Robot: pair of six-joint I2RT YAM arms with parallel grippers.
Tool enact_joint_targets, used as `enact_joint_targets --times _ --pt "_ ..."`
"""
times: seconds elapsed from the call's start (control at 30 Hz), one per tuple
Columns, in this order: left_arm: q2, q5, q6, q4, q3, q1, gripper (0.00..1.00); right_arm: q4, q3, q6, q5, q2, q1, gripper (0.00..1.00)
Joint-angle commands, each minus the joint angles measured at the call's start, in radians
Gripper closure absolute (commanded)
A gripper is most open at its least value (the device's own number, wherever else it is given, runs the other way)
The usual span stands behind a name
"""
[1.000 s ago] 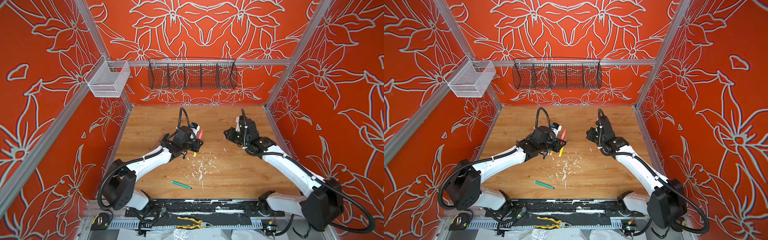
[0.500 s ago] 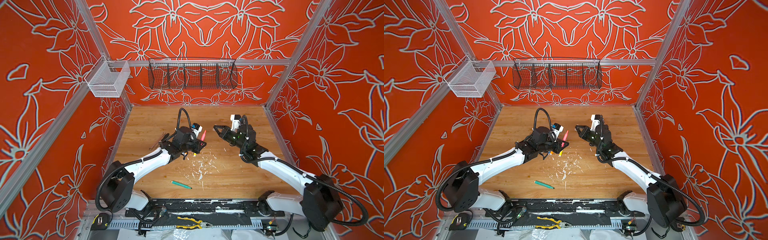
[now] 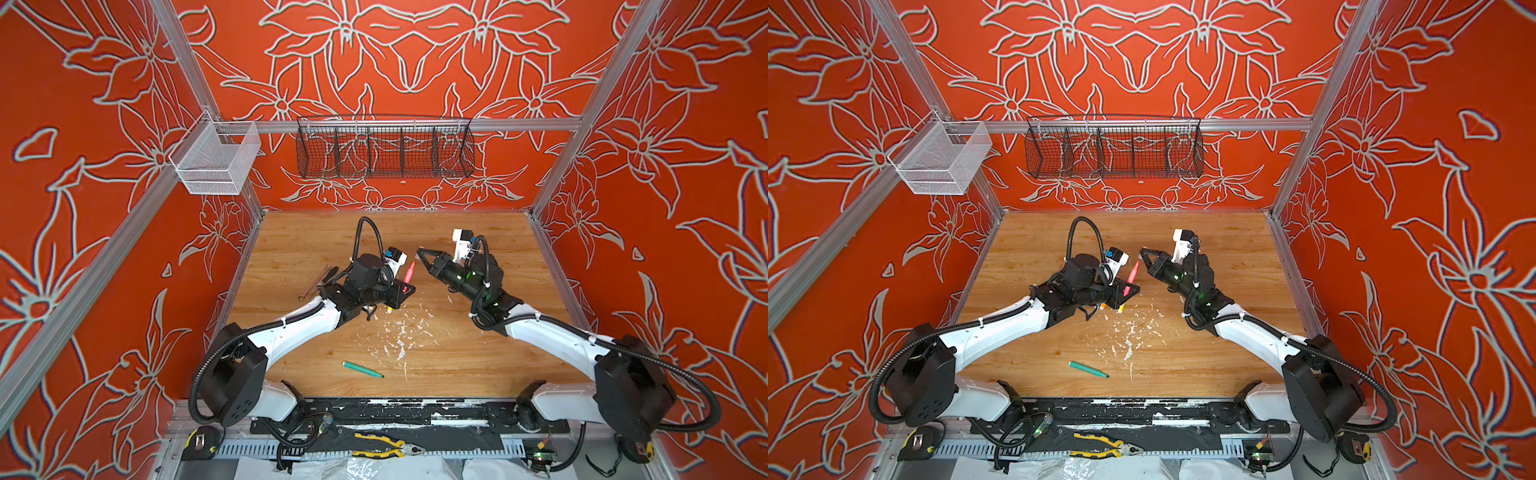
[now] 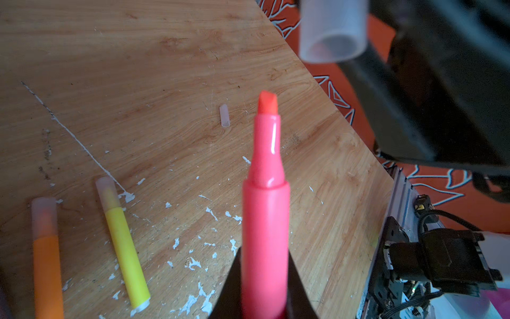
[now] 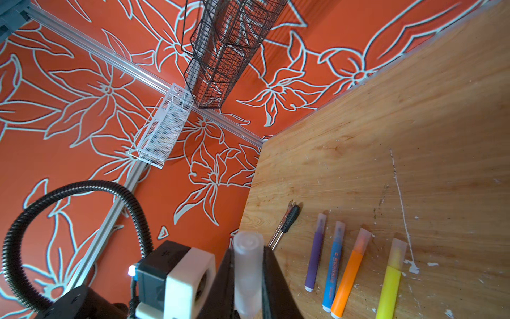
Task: Insert the pens into the pen caps
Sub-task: 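Lift the translucent cap and carry it toward the pink marker tip with the right gripper, then align the cap over the pink marker tip held upright by the left gripper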
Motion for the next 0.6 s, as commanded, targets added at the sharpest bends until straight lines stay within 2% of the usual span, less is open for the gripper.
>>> enact_joint_targets --times 0.0,0.27,0.57 --pt "-0.023 0.013 0.013 0.029 -0.009 -0.006 1.0 0.022 0.007 0.008 0.03 0.024 0.006 0.97" --pt "-0.015 -0.017 0.01 0.018 -0.004 -0.007 1.0 0.062 0.008 0.028 -0.005 0.07 0.005 0.97" --pt "-0.001 -0.014 0.013 0.009 0.008 -0.007 1.0 0.061 -0.004 0.028 -0.005 0.043 0.005 0.97"
